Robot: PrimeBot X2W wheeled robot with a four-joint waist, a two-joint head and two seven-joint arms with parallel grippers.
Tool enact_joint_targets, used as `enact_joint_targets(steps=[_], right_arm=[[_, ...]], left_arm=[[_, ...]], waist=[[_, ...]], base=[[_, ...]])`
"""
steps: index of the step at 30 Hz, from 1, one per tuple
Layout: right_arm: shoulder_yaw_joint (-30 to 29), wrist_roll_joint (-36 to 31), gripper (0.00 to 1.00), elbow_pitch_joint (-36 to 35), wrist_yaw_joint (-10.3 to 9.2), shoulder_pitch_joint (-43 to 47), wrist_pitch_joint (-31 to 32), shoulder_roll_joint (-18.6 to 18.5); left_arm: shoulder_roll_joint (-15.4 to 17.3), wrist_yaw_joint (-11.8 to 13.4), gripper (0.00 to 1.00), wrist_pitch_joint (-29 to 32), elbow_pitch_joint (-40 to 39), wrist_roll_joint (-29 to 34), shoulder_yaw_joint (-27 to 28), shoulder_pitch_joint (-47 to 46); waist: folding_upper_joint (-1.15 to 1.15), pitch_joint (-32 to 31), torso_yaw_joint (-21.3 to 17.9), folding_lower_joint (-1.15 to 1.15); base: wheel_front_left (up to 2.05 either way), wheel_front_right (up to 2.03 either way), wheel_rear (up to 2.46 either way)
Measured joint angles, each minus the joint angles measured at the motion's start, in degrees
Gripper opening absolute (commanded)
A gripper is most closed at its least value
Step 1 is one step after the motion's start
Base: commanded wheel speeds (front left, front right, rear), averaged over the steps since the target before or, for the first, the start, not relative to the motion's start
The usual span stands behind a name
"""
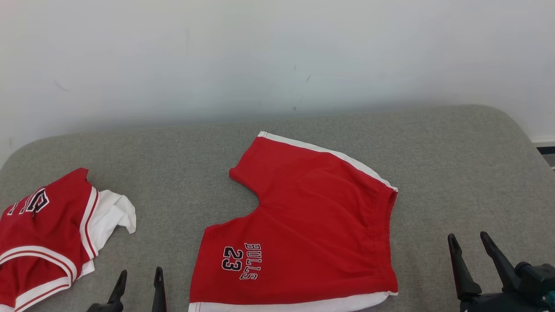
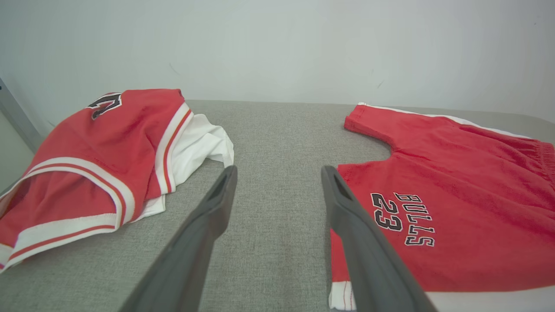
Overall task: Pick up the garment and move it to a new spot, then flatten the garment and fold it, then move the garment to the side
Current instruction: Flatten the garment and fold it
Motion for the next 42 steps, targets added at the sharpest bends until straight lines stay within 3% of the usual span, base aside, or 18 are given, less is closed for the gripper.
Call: enact_joint_targets(steps=[15, 24, 32, 42], right_arm=[[1.57, -0.85, 1.00, -0.09, 0.12, -0.25, 2.70, 0.30], [4.90, -0.23, 1.00, -0.27, 2.20, -0.06, 7.82, 0.45], [9.23, 0.47, 1.00, -0.15, 4.21, -0.19, 16.14, -0.92], [12.07, 0.24, 1.00, 1.85, 5.00, -2.80, 22.01, -1.07]], left_arm=[[0.18, -0.08, 1.00, 4.65, -1.25, 1.93, -1.40, -0.01], [0.29, -4.17, 1.00, 9.99, -0.81, 1.11, -4.87, 0.03], [-0.42, -8.54, 1.00, 15.86, 0.41, -3.10, -7.30, 0.72], [-0.42, -9.20, 1.00, 19.44, 4.08, -3.78, -7.58, -2.68]], waist=[[0.00, 0.06, 0.45, 0.00], [0.00, 0.77, 1.32, 0.00], [0.00, 2.46, 2.20, 0.00], [0.00, 3.97, 2.84, 0.00]], base=[[0.00, 0.00, 0.00], [0.00, 0.00, 0.00], [0.00, 0.00, 0.00], [0.00, 0.00, 0.00]])
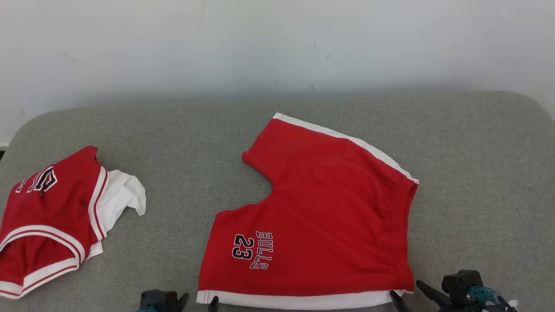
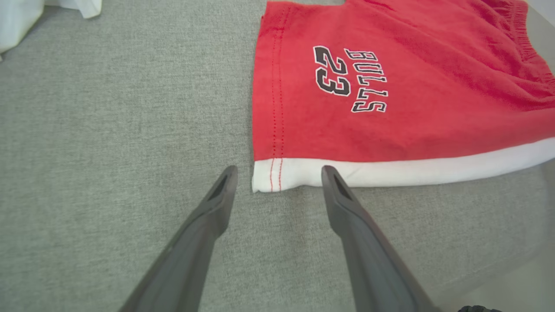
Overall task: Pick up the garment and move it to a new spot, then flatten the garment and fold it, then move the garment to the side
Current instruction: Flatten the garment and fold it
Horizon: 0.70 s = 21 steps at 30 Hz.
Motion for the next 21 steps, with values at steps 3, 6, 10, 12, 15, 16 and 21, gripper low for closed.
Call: enact_joint_targets(steps=[3, 6, 10, 12, 15, 16, 21], right_arm=[[0.33, 0.00, 1.00, 0.94, 0.14, -0.07, 1.09, 0.09], [0.80, 0.00, 1.00, 1.53, 0.14, -0.58, 2.15, 0.33], [1.19, 0.00, 1.00, 1.80, 0.22, -2.46, 3.05, 0.73], [1.40, 0.00, 1.00, 2.05, 0.37, -2.65, 3.55, 0.88], [1.81, 0.00, 1.00, 2.72, 0.62, -3.01, 4.05, 1.07], [1.89, 0.00, 0.91, 3.00, 0.66, -3.25, 4.23, 1.14], [2.30, 0.00, 0.00, 3.59, 0.98, -3.37, 4.86, 1.37]], left_arm=[[-0.08, -0.03, 1.00, 0.77, 1.31, -0.04, 0.02, -1.57], [-0.24, -0.45, 1.00, 1.43, 2.64, -0.04, -0.04, -2.94], [-0.52, -0.52, 1.00, 2.07, 5.00, -0.12, -0.27, -4.02], [-0.70, -0.52, 1.00, 2.07, 5.67, -0.41, -0.30, -4.21], [-0.92, -0.96, 1.00, 2.09, 6.86, -0.85, -0.47, -4.99], [-0.98, -0.97, 0.80, 2.09, 7.12, -0.96, -0.64, -5.08], [-1.21, -1.02, 0.00, 2.05, 9.03, -0.97, -0.90, -6.38]], waist=[[0.00, 0.42, 0.17, 0.00], [0.00, 0.90, 0.44, 0.00], [0.00, 1.30, 0.53, 0.00], [0.00, 1.36, 0.50, 0.00], [0.00, 1.43, 0.44, 0.00], [0.00, 1.45, 0.42, 0.00], [0.00, 1.45, 0.44, 0.00]], base=[[0.00, 0.00, 0.00], [0.00, 0.00, 0.00], [0.00, 0.00, 0.00], [0.00, 0.00, 0.00], [0.00, 0.00, 0.00], [0.00, 0.00, 0.00], [0.00, 0.00, 0.00]])
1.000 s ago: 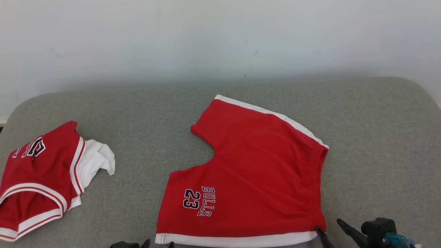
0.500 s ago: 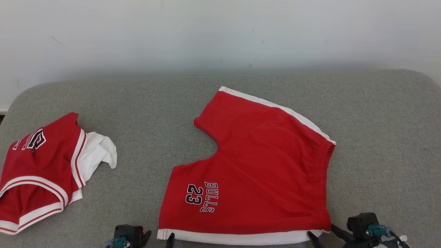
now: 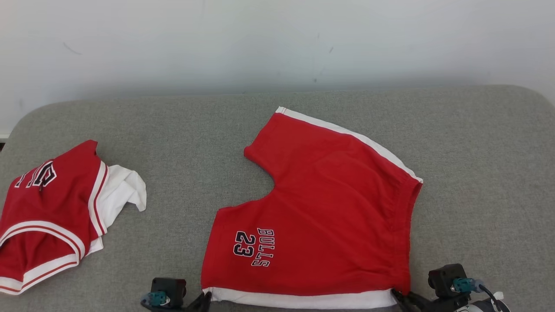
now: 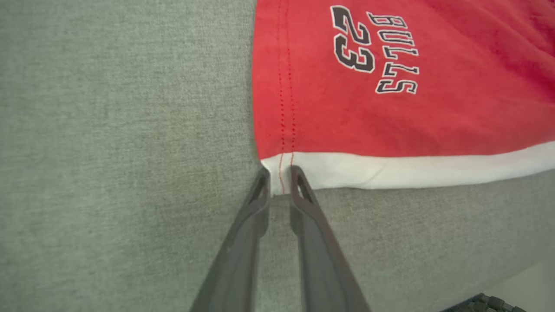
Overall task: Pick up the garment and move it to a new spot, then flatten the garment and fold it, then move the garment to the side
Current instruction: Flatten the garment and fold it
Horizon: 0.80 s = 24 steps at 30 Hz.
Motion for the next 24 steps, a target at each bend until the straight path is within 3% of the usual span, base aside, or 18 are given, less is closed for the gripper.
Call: enact_joint_targets(steps=[10, 24], right_arm=[[-0.60, 1.24, 0.00, 0.07, 1.19, -0.05, 0.02, 0.34], [-5.04, 8.50, 0.00, -7.75, 4.28, -0.28, 0.38, -1.41]], left_arm=[[-0.12, 0.10, 0.00, -2.12, 0.68, 0.00, 0.13, -0.61], [4.88, -0.52, 0.00, -4.39, -11.73, 0.16, 2.87, -1.94]], waist=[[0.00, -0.59, 0.31, 0.00], [0.00, -0.70, -1.77, 0.00]], base=[[0.00, 0.00, 0.00], [0.00, 0.00, 0.00]])
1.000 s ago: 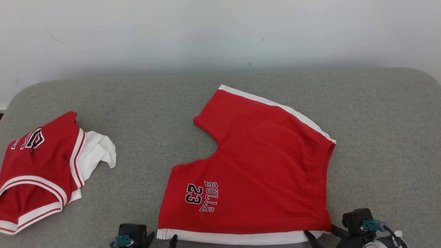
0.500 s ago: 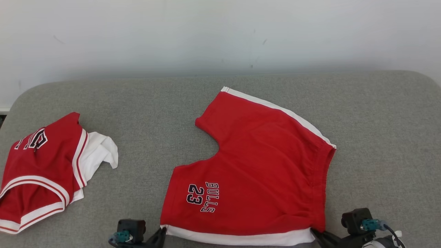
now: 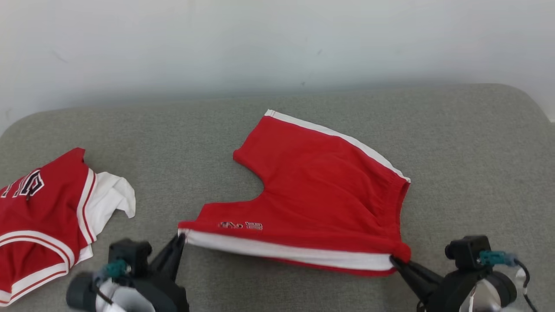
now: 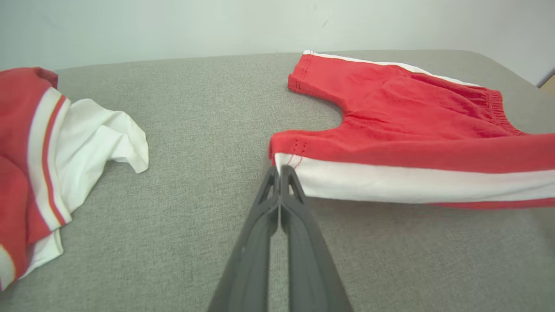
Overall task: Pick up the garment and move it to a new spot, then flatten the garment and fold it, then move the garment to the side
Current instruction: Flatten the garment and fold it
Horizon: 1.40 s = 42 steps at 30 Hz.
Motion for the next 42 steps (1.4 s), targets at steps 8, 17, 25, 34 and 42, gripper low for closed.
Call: enact_joint_targets(steps=[8, 17, 25, 34, 42], right_arm=[[-1.67, 3.20, 0.00, -1.47, 0.93, -8.26, 3.50, -0.13], [-4.32, 9.33, 0.00, 1.18, 1.42, -19.02, 6.82, 2.66], [-5.36, 14.18, 0.00, 7.43, 1.80, -30.09, 9.16, 6.95], [-5.42, 14.89, 0.00, 12.71, 1.97, -37.73, 9.38, 9.47], [-3.61, 14.61, 0.00, 16.25, 2.46, -42.29, 9.21, 11.91]], left_arm=[[2.08, -2.52, 0.00, 4.70, -2.00, -1.27, -0.56, -10.83], [4.01, -3.45, 0.00, 12.37, 1.87, -4.30, -0.43, -28.83], [6.16, -3.53, 0.00, 19.60, 12.11, -4.91, -2.20, -44.51], [7.28, -3.53, 0.00, 22.13, 19.58, -7.01, -6.17, -55.55], [8.60, -3.53, 0.00, 22.26, 25.26, -7.68, -9.47, -61.66]], waist=[[0.00, 2.78, -1.92, 0.00], [0.00, 8.39, -4.47, 0.01], [0.01, 15.45, -8.10, 0.01], [0.00, 21.43, -11.16, 0.01], [0.01, 25.86, -13.32, 0.01]], base=[[0.00, 0.00, 0.00], [0.00, 0.00, 0.00], [0.00, 0.00, 0.00], [0.00, 0.00, 0.00], [0.00, 0.00, 0.00]])
